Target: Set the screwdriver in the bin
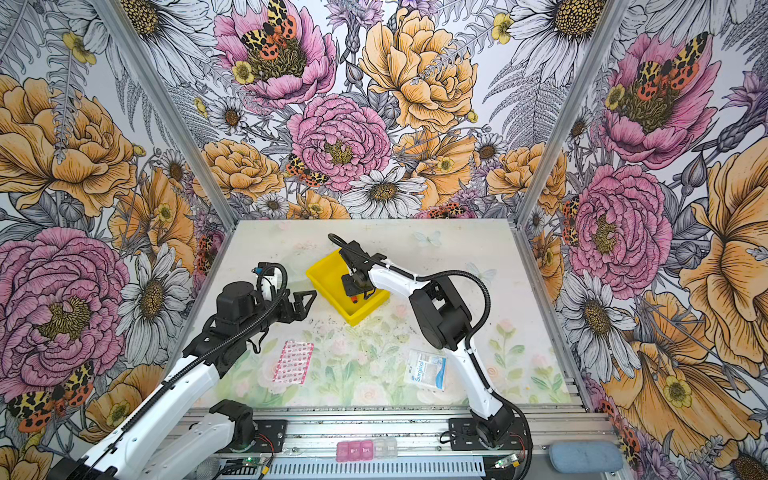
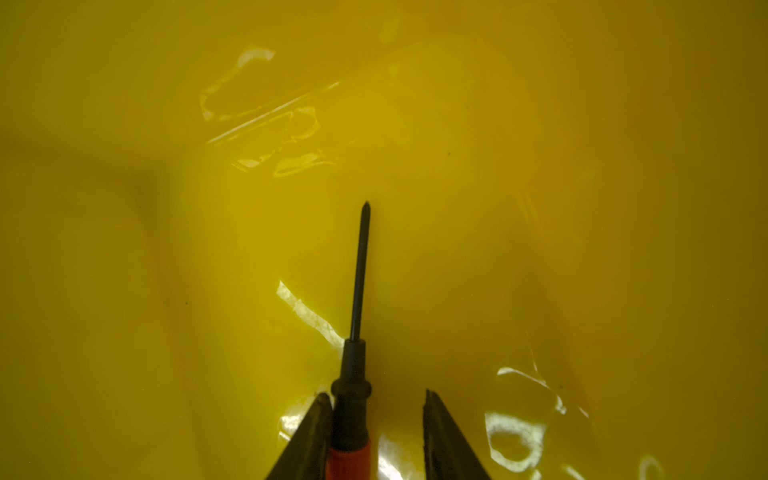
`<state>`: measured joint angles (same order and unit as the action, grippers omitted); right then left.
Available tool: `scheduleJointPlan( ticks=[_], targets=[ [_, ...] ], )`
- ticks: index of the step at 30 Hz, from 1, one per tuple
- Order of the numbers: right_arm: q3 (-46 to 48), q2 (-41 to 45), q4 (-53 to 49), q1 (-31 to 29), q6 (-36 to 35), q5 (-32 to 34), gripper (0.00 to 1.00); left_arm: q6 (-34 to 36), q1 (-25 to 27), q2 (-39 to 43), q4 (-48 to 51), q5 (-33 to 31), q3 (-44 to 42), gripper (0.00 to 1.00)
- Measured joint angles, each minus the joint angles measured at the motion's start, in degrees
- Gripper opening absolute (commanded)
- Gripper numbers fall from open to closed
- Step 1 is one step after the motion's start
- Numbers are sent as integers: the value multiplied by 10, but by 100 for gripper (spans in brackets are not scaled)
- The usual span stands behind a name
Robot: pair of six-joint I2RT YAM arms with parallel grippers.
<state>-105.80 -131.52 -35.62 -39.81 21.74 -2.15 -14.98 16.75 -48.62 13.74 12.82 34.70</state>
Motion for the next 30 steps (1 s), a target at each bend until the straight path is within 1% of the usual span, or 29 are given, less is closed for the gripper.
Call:
scheduleJointPlan(
  ticks=[5, 7, 9, 14, 15, 19, 24, 27, 30],
  targets=[
    [0, 24, -2, -1, 3, 6, 63, 0, 0, 7, 1, -7, 0, 99],
    [6, 43, -2, -3, 2, 11, 72, -1, 0, 7, 6, -23, 0, 99],
    [14, 64, -1, -4, 4, 16, 78, 0, 0, 10, 13, -45, 0, 99],
    [70, 155, 1, -8, 4, 41, 85, 0, 0, 40, 20, -108, -13, 99],
    [88, 180, 3, -8, 5, 49, 99, 0, 0, 50, 22, -122, -19, 99],
    [182, 289, 11, -10, 3, 91, 100, -3, 0, 69, 35, -185, -29, 99],
    [322, 436, 20, -11, 10, 159, 100, -6, -2, 73, 50, -265, -38, 99],
    [406, 526, 21, -7, 16, 198, 99, 0, -13, 79, 56, -296, -48, 99],
    [488, 621, 21, 5, 24, 245, 100, 17, -25, 86, 54, -311, -64, 99]
  ],
)
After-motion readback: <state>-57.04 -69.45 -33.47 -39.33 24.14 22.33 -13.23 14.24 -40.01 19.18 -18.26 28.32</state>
